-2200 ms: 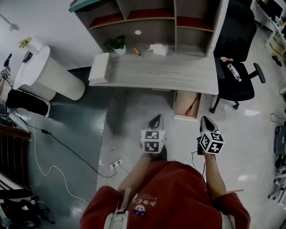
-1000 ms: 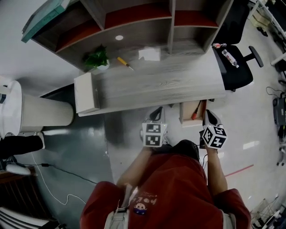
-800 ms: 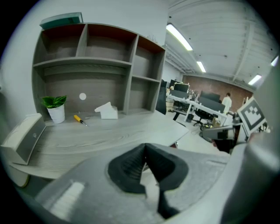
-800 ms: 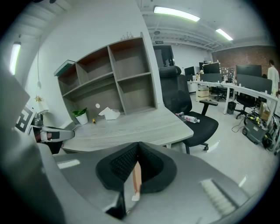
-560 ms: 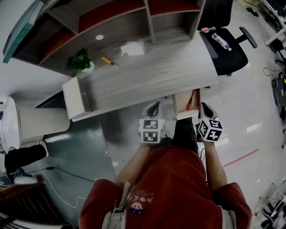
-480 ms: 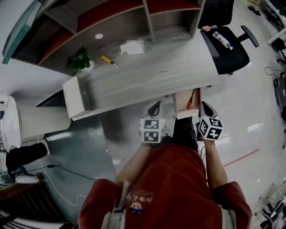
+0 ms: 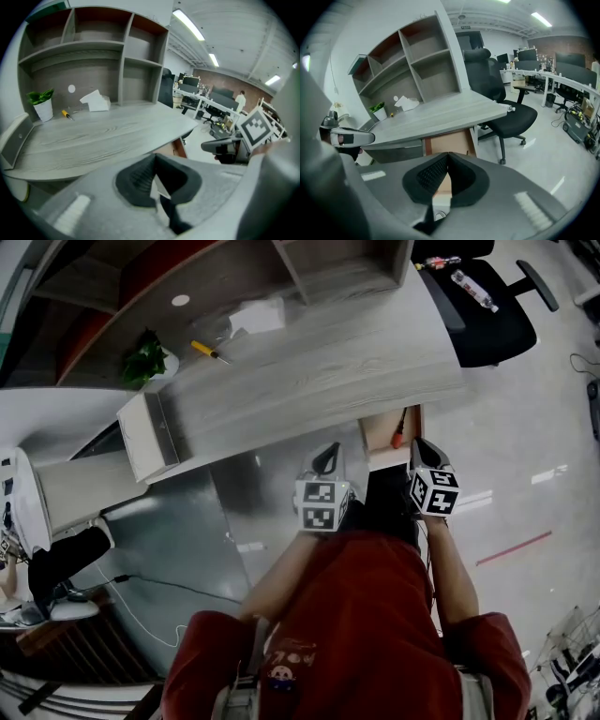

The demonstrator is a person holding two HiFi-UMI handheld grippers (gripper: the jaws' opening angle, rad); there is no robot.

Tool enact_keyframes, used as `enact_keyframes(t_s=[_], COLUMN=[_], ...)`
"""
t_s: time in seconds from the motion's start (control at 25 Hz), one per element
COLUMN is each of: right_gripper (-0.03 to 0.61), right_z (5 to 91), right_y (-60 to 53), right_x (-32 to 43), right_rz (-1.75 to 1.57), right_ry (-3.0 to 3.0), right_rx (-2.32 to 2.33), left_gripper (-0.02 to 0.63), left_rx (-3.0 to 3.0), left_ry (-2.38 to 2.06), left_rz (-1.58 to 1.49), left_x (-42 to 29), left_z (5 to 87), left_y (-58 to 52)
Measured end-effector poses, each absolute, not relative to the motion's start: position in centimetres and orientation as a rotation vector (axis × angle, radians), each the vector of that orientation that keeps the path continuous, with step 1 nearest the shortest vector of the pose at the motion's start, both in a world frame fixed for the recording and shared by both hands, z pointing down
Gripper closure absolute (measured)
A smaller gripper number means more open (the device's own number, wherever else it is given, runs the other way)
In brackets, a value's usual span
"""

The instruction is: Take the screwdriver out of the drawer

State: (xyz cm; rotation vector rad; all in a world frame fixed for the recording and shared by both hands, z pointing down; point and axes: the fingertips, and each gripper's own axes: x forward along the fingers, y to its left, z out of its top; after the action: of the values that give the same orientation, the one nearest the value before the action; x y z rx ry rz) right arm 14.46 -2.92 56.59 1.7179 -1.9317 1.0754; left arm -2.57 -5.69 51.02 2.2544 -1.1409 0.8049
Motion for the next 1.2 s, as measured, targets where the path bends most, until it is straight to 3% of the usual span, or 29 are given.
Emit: enact_keyframes(t_s=[0.32,0.6,1.2], right_gripper=[0.566,0.505,0.453], right_z=[62.7,67.4,75.8], right_y=[-2.4,-2.9,-5.5], right_x=[14.7,14.3,14.0], right_rz=[1.198,1.263,1.332], right_ry=[-1.867,-1.831,-1.728], right_rx=[1.667,1.595,1.545], left_gripper=[0.615,0.615,0.615], left_rx=[2.207,2.163,2.084], left_ry=[-1.097,-1.078,-1.099], left_rz=[0.86,0.87,0.943], left_x=[-1.5,-0.9,-2.5], left_z=[55.8,59.5,64.5], left_y=[-5.5,-5.8,-5.5])
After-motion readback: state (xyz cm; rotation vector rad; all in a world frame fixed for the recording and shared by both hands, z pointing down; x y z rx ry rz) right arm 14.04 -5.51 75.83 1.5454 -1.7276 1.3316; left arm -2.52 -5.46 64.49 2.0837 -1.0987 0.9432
